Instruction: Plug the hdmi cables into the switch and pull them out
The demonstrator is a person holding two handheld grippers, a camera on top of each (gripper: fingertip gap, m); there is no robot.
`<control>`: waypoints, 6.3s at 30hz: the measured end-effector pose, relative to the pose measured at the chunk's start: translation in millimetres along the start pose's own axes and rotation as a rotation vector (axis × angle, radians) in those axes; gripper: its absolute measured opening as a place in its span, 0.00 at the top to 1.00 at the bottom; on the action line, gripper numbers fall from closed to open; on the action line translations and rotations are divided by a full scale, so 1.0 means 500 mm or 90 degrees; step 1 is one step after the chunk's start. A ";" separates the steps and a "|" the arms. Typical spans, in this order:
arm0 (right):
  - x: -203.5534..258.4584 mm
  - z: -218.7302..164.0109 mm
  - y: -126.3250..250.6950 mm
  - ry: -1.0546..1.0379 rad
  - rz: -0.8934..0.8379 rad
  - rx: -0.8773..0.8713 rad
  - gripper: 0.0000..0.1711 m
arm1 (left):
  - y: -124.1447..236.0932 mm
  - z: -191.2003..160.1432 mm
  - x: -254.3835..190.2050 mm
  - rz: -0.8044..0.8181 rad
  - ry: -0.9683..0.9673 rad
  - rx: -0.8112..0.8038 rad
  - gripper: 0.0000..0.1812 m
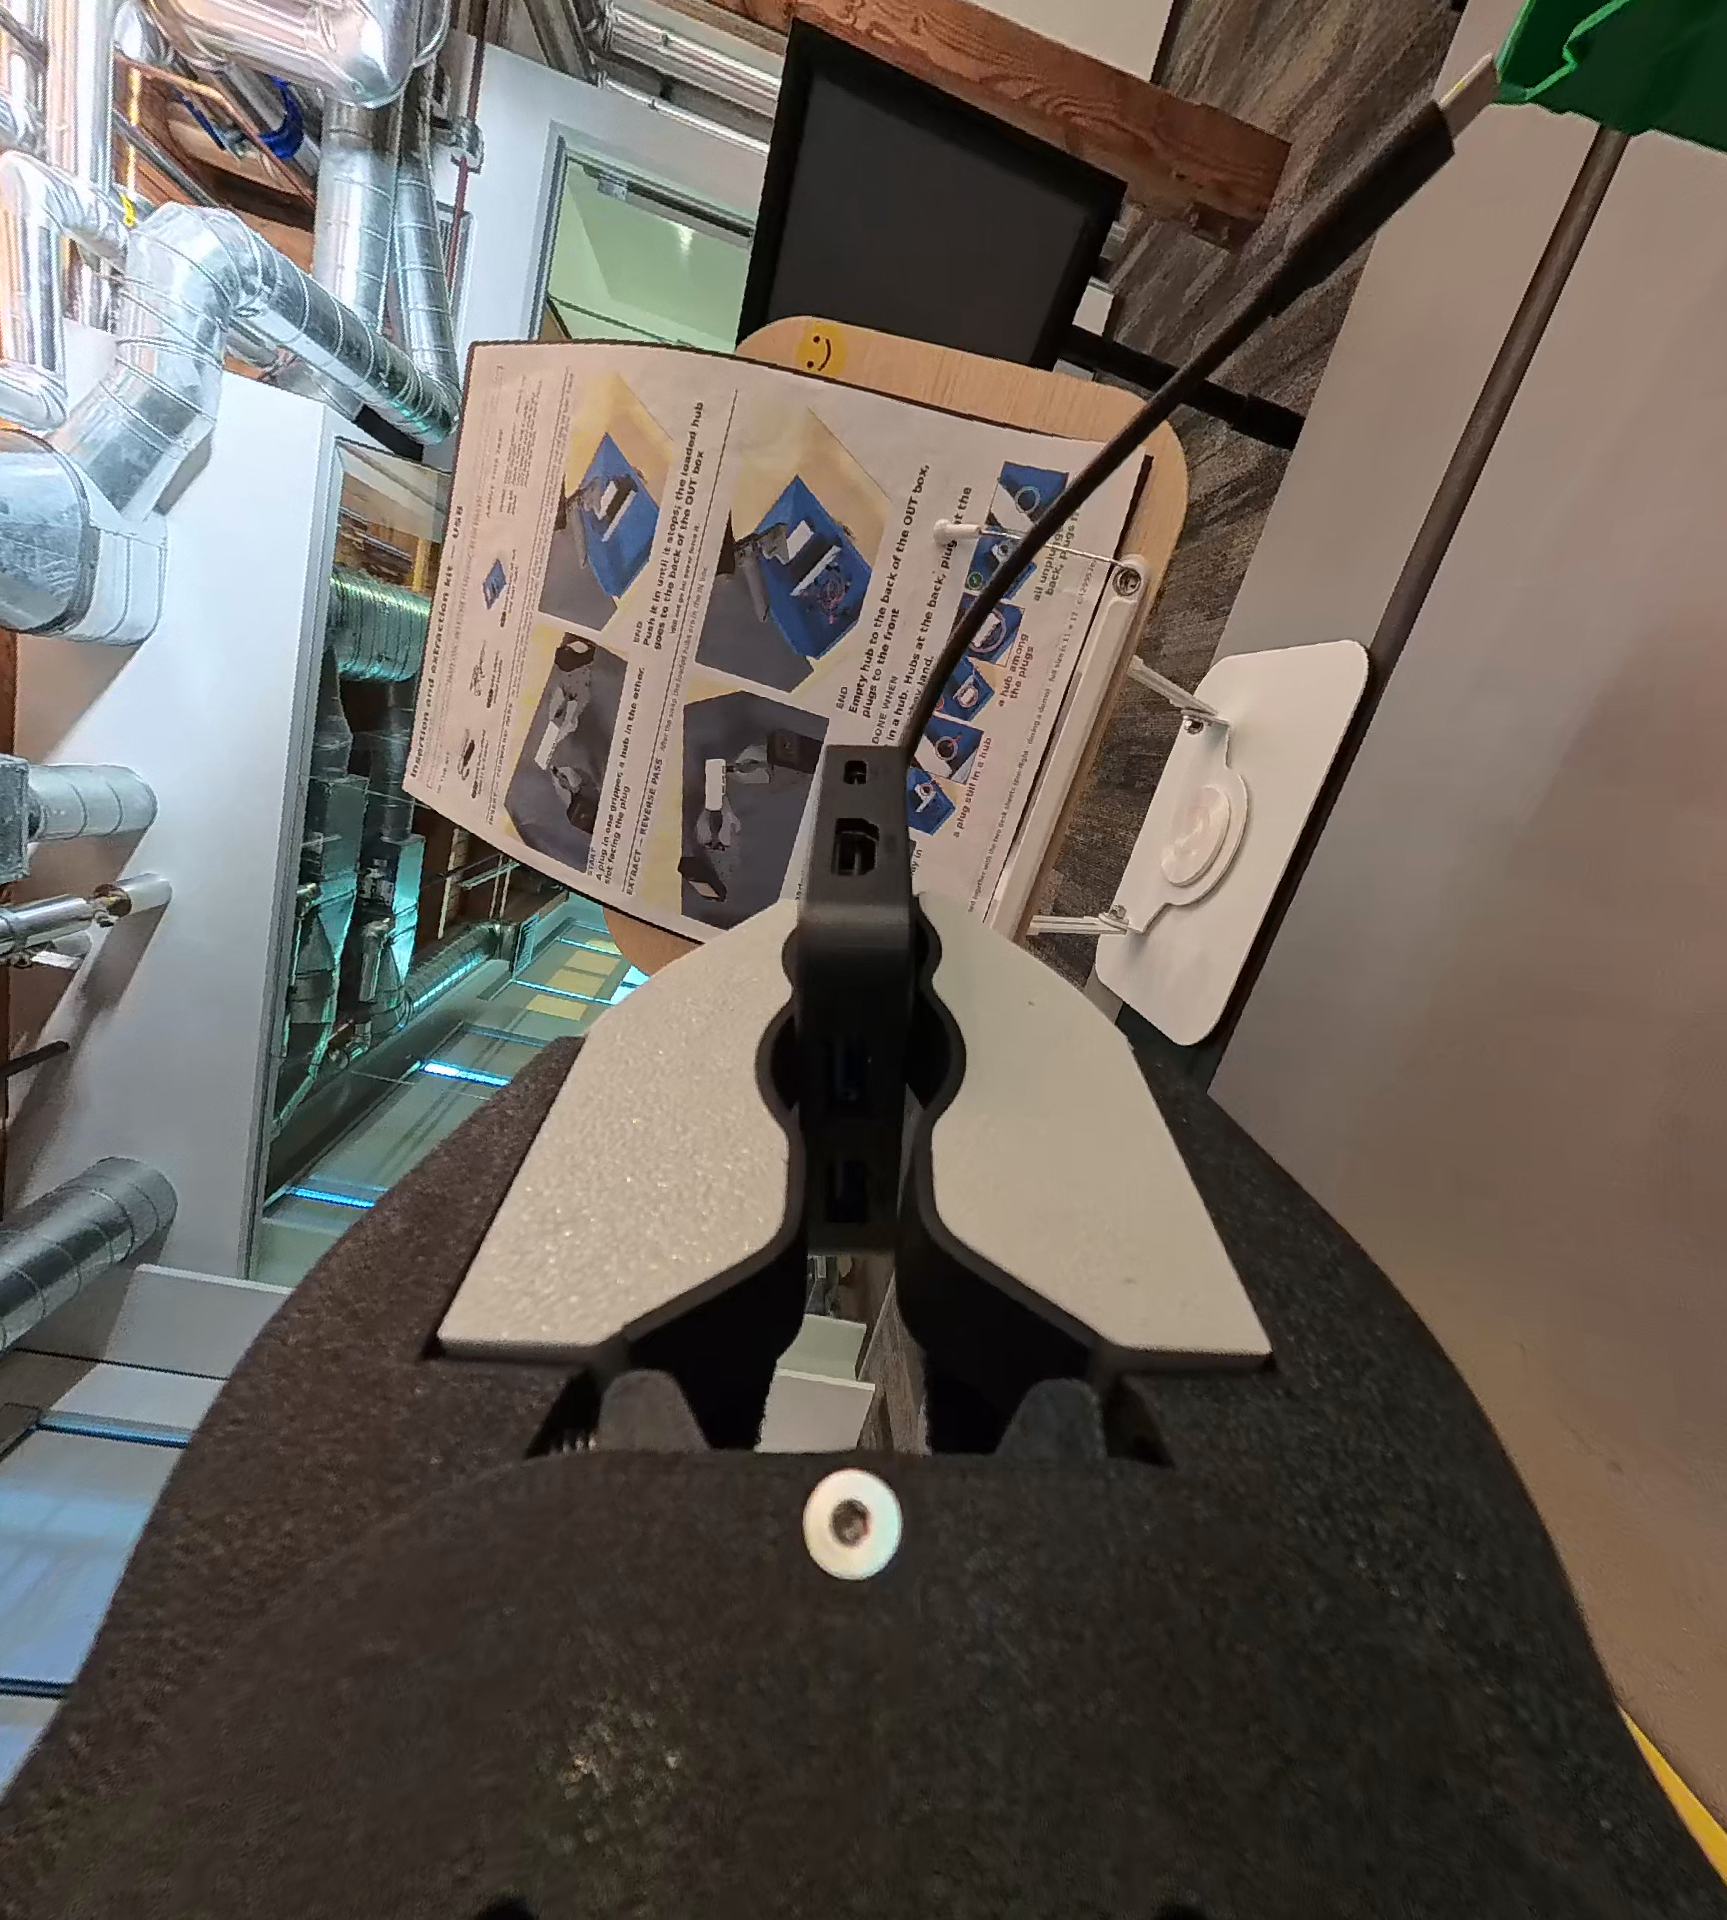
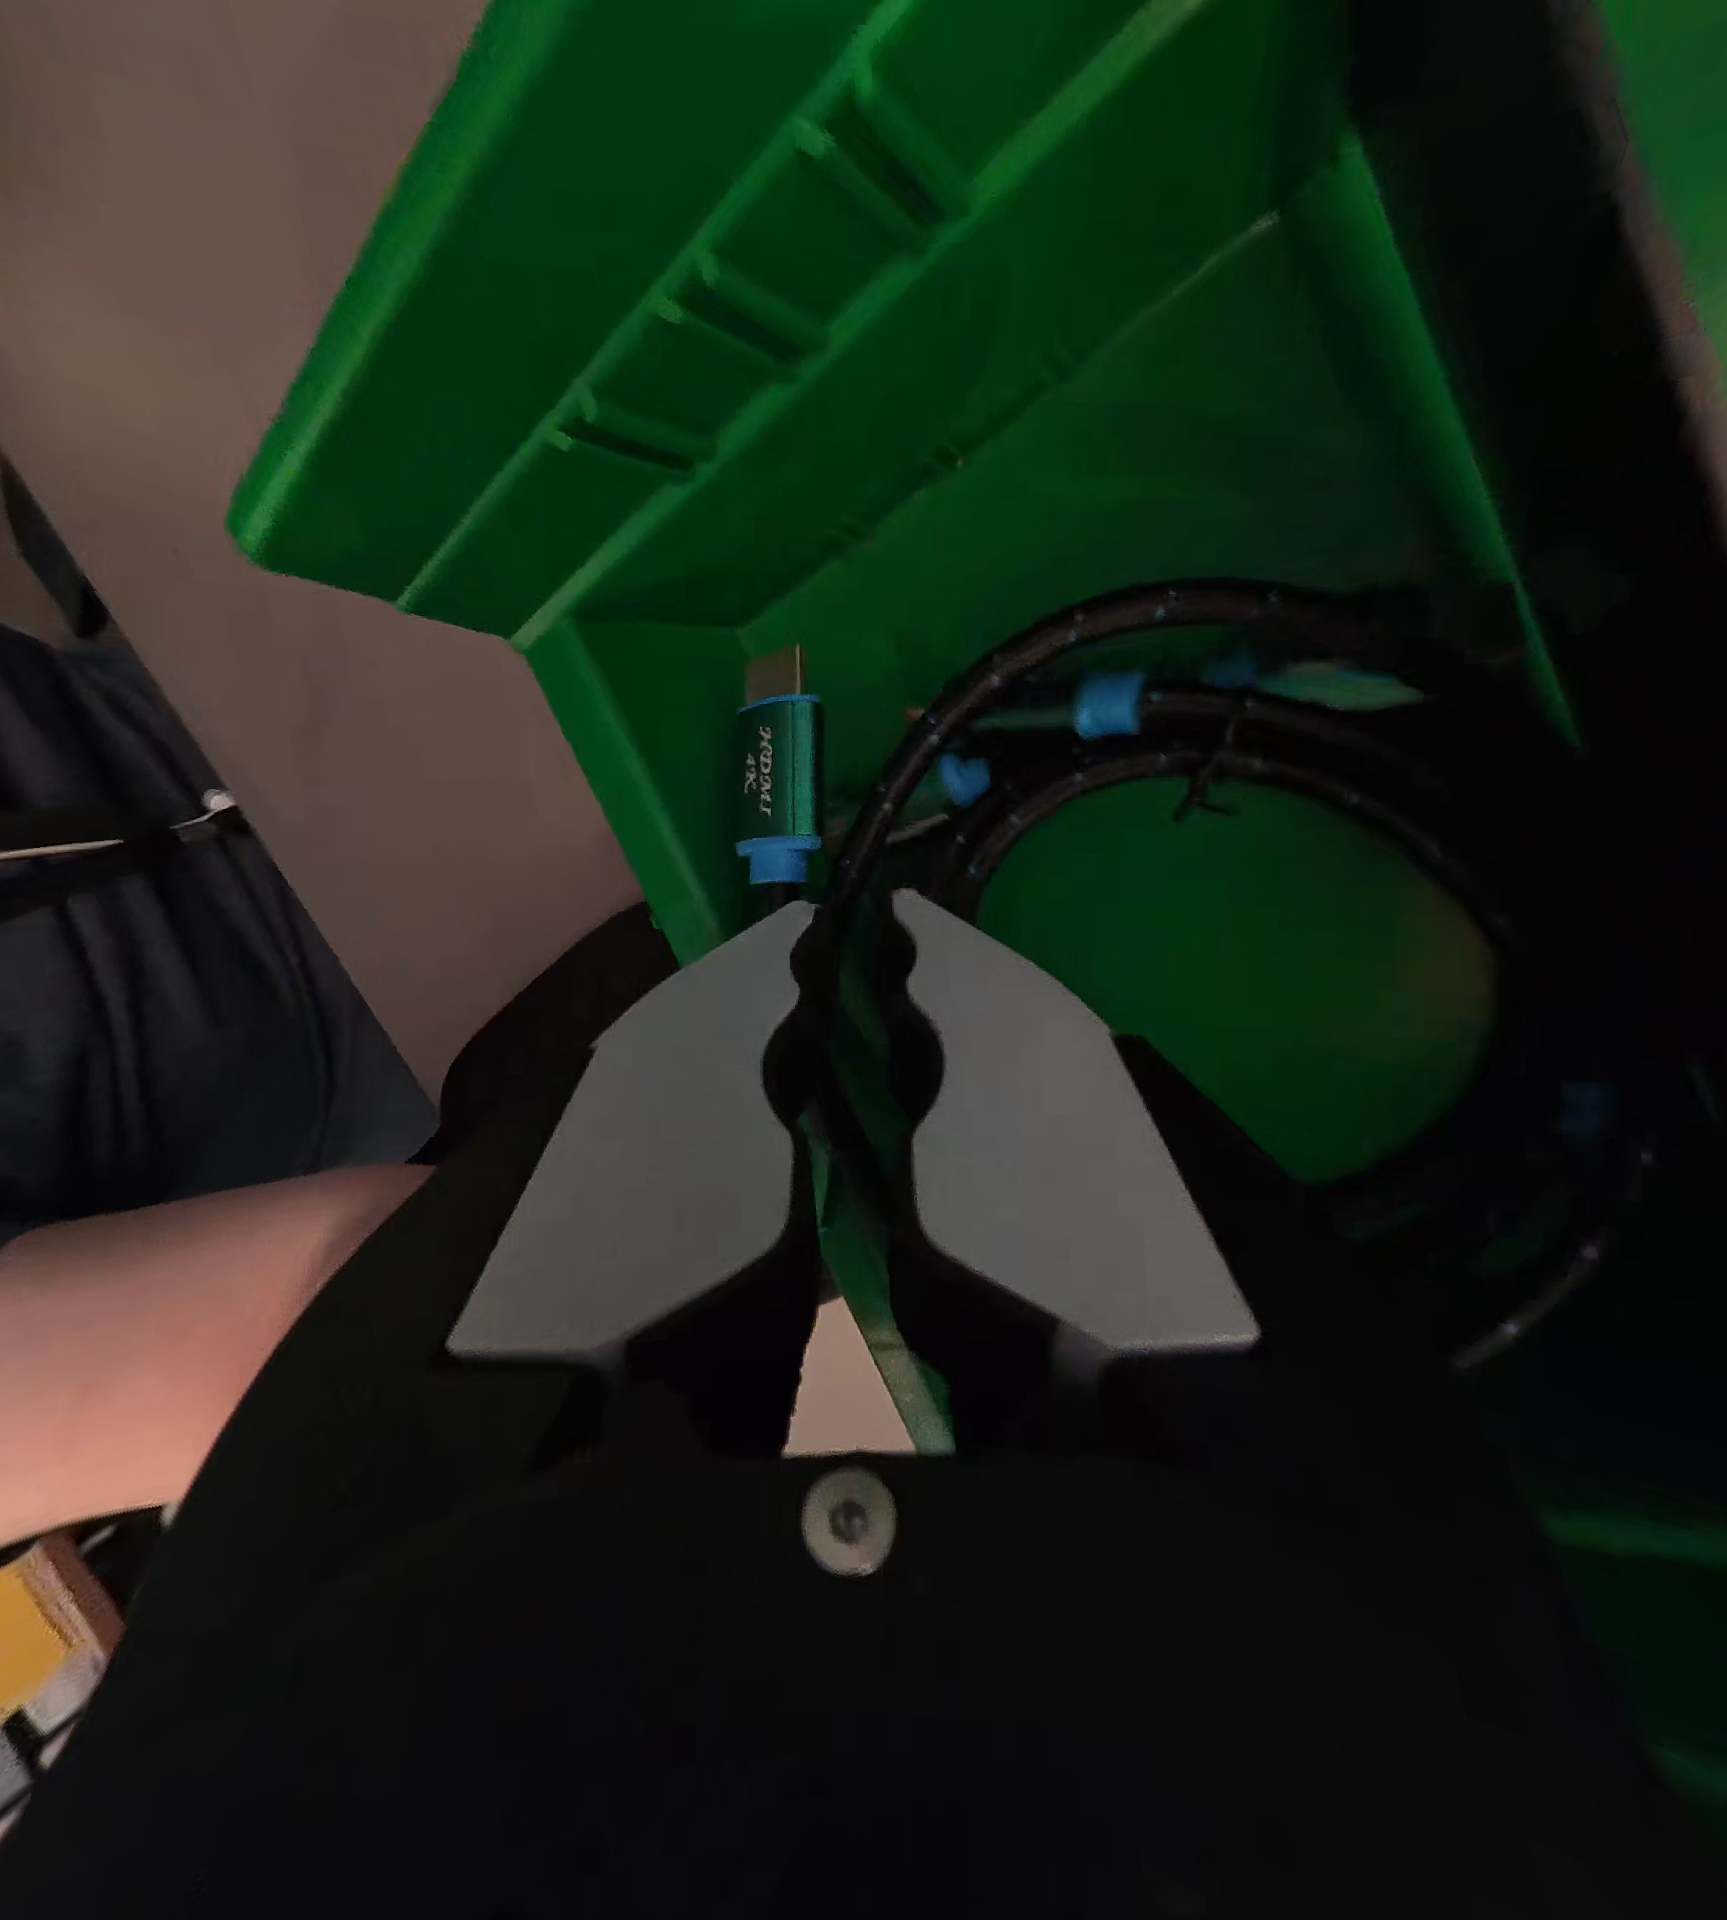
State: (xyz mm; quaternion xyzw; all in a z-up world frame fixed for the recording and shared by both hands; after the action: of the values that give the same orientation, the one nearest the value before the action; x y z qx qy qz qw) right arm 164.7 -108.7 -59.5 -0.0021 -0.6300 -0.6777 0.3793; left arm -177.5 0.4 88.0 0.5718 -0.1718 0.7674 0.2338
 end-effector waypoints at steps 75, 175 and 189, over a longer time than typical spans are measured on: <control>-0.119 0.148 0.143 0.568 -0.634 -0.220 0.90 | 0.015 0.064 -0.037 -0.082 -0.001 -0.038 0.96; -0.042 0.093 0.205 0.152 -0.605 -0.129 0.84 | -0.029 -0.371 -0.073 -0.261 0.290 0.325 0.76; -0.040 0.088 0.216 0.146 -0.600 -0.161 0.84 | -0.069 -0.386 -0.114 -0.251 0.229 0.400 0.80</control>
State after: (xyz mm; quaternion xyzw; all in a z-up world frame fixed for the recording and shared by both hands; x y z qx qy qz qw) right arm 213.8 -52.0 31.8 0.3113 -0.4296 -0.8423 0.0955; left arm -298.7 122.3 -22.3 0.4941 0.2275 0.8107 0.2164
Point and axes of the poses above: each gripper's, where its closed fingertips meet, y back along the fingers, z out of its top, x = y × z across the jaws, the point moved 7 cm from there along y, back along the fingers
